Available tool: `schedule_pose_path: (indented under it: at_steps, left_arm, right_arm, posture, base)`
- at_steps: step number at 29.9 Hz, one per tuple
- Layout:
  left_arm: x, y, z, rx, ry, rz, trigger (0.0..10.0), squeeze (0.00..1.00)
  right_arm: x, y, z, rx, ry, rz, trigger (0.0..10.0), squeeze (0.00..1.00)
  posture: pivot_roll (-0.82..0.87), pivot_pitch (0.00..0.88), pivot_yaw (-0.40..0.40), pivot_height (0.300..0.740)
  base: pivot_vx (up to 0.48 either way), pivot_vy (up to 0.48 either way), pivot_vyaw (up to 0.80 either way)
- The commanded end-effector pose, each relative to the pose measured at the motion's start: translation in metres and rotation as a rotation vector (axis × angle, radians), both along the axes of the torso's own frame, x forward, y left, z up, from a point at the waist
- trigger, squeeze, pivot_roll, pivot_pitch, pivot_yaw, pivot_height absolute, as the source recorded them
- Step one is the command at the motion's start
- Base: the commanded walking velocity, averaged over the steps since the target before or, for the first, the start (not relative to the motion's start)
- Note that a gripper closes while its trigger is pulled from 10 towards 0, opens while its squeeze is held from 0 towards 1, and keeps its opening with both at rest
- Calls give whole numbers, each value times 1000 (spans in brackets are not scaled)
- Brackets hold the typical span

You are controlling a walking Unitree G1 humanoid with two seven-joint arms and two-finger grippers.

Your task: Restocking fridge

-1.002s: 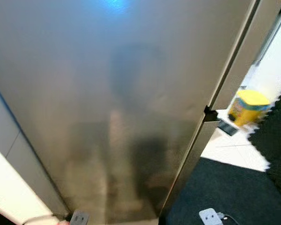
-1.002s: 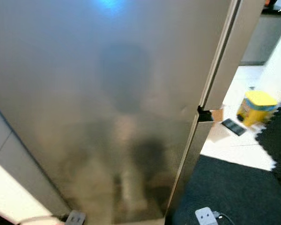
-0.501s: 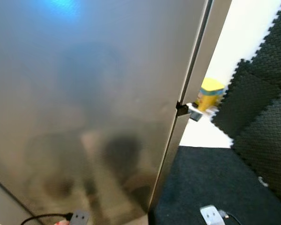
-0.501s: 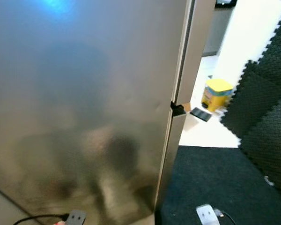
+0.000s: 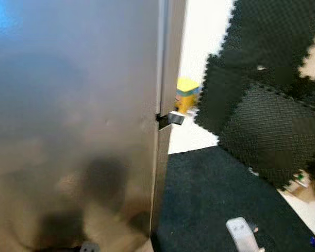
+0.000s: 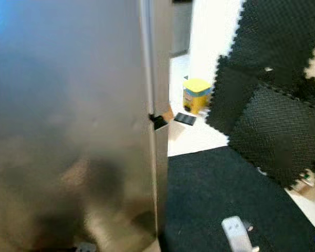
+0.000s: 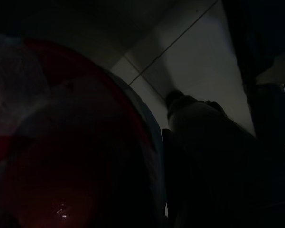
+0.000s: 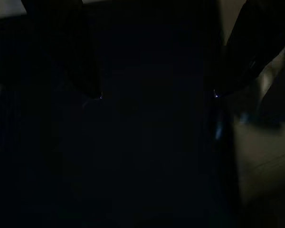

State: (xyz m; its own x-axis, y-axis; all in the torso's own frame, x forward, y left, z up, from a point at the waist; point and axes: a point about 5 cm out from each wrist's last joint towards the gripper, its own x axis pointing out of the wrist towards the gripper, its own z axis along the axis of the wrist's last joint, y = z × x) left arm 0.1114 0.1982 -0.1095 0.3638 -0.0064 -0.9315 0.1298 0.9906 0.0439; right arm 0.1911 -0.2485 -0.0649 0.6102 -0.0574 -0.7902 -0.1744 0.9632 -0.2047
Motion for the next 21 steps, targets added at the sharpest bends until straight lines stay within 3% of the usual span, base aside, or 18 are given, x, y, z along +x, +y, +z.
schedule_pose_path:
  at_steps: [1, 8, 16, 17, 18, 20, 21]
  left_arm:
    - [-2, 6, 0, 28, 3, -11, 10000, 0]
    - [-4, 7, 0, 30, 5, 0, 10000, 0]
    - [-4, 7, 0, 30, 5, 0, 10000, 0]
    - [-5, 7, 0, 29, 7, 1, 10000, 0]
    - [-7, 7, -1, 27, 11, 5, 10000, 0]
    - [-11, 7, -2, 26, 17, 7, 10000, 0]
    - [-11, 7, -2, 26, 17, 7, 10000, 0]
  right_arm:
    - [5, 1, 3, 17, -36, 12, 10000, 0]
    - [37, -13, 32, -44, -185, 129, 10000, 0]
    - [37, -13, 32, -44, -185, 129, 10000, 0]
    - [44, -15, 39, -56, -222, 146, 10000, 0]
    - [73, -12, 65, -4, -368, 174, 10000, 0]
    - [111, -6, 110, 50, -584, 233, 10000, 0]
    - [111, -6, 110, 50, -584, 233, 10000, 0]
  posture:
    - [-25, 0, 16, 740]
    - [-28, 0, 17, 740]
    - [-28, 0, 17, 740]
    - [-30, 0, 18, 740]
    - [-24, 0, 17, 740]
    - [-23, 0, 18, 740]
    - [-23, 0, 18, 740]
  base:
    - [0, 0, 0]
    - [0, 0, 0]
    - [0, 0, 0]
    - [0, 0, 0]
    - [0, 0, 0]
    - [0, 0, 0]
    - [0, 0, 0]
